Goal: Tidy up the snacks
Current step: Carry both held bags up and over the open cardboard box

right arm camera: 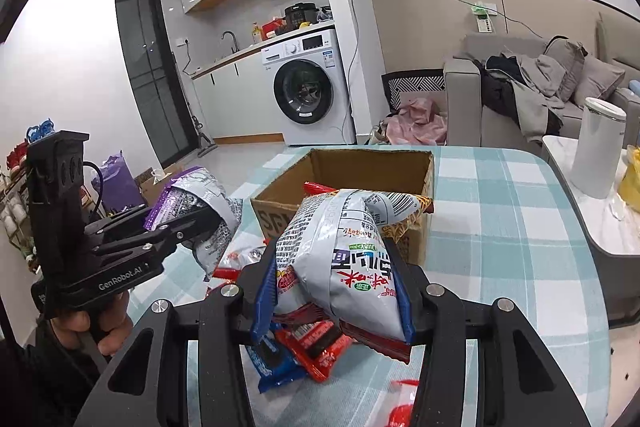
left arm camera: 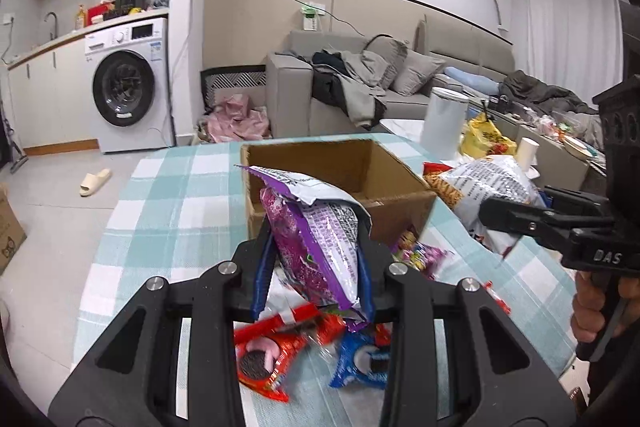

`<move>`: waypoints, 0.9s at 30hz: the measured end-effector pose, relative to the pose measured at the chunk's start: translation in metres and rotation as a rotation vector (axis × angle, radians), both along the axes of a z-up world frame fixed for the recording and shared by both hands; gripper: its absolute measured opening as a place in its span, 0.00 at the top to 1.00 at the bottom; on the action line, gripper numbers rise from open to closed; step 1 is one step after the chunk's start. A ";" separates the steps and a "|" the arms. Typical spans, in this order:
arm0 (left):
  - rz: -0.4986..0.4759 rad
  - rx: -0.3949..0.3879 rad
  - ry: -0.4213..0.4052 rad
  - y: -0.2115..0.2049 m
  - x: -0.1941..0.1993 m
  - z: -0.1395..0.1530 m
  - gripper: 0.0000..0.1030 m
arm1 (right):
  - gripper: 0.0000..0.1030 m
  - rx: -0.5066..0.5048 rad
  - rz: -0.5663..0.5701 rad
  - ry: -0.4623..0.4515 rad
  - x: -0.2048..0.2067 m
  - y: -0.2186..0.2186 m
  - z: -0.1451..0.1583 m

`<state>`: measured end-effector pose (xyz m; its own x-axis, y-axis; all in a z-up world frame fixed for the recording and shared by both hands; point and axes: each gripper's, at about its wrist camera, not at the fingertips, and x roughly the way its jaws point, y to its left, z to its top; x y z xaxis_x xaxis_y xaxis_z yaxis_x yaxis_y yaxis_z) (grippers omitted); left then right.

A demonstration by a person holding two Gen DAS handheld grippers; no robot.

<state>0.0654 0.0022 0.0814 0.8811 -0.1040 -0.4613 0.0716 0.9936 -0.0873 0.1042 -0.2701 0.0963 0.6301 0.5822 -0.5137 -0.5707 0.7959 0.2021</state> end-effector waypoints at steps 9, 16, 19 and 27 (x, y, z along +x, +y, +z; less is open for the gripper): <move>0.000 -0.007 0.000 0.012 0.040 0.010 0.69 | 0.53 0.000 -0.002 0.001 0.021 0.017 0.013; 0.009 0.007 -0.024 0.012 0.070 0.014 0.69 | 0.53 -0.004 -0.009 0.015 0.045 0.027 0.017; 0.012 -0.004 -0.020 0.016 0.084 0.016 0.69 | 0.53 -0.002 -0.021 0.025 0.053 0.029 0.019; 0.007 -0.021 0.003 0.020 0.125 0.012 0.69 | 0.53 -0.004 -0.035 0.036 0.075 0.031 0.018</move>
<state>0.1908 0.0222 0.0931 0.8803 -0.1071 -0.4621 0.0639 0.9921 -0.1081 0.1789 -0.2389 0.1144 0.6312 0.5584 -0.5383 -0.5352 0.8159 0.2189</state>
